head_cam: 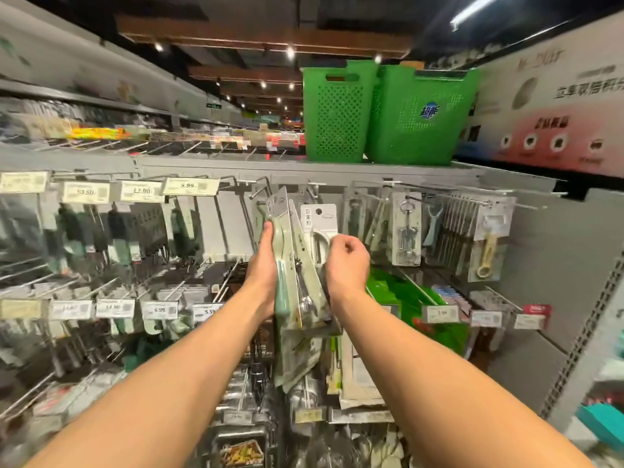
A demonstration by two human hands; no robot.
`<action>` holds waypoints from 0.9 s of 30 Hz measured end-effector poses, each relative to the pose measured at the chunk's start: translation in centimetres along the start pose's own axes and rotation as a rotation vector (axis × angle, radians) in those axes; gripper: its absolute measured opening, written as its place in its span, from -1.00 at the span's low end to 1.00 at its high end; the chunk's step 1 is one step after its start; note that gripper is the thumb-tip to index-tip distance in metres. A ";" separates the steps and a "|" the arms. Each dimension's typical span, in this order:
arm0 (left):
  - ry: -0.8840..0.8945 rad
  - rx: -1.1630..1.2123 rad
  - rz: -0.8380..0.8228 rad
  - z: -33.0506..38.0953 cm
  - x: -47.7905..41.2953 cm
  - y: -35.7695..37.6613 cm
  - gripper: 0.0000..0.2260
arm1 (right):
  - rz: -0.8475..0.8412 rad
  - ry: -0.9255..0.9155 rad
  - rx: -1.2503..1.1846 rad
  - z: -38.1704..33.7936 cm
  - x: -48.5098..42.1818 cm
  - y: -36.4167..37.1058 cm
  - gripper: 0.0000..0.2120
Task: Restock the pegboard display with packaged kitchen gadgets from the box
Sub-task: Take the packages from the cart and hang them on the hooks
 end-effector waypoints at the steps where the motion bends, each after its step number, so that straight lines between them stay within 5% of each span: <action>1: 0.011 -0.001 -0.007 0.4 -0.4 0.0 -0.21 | -0.001 -0.004 -0.002 0.0 -0.6 0.4 -0.84; 19: 0.033 -0.004 -0.033 2.4 -6.4 1.2 -0.33 | -0.042 -0.036 0.007 2.0 -7.1 3.7 -0.88; 27: 0.004 -0.058 0.026 1.5 -10.3 0.7 -0.16 | -0.038 -0.035 0.031 4.3 -9.4 4.9 -0.88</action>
Point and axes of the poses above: each hand's wrist, its own x-axis away from the middle knuckle, its own y-axis out of the palm, z = x × y, the point moved 7 cm from there along -x, towards the middle knuckle, and after that the axes turned 8 degrees about -y, right-handed, at the moved point
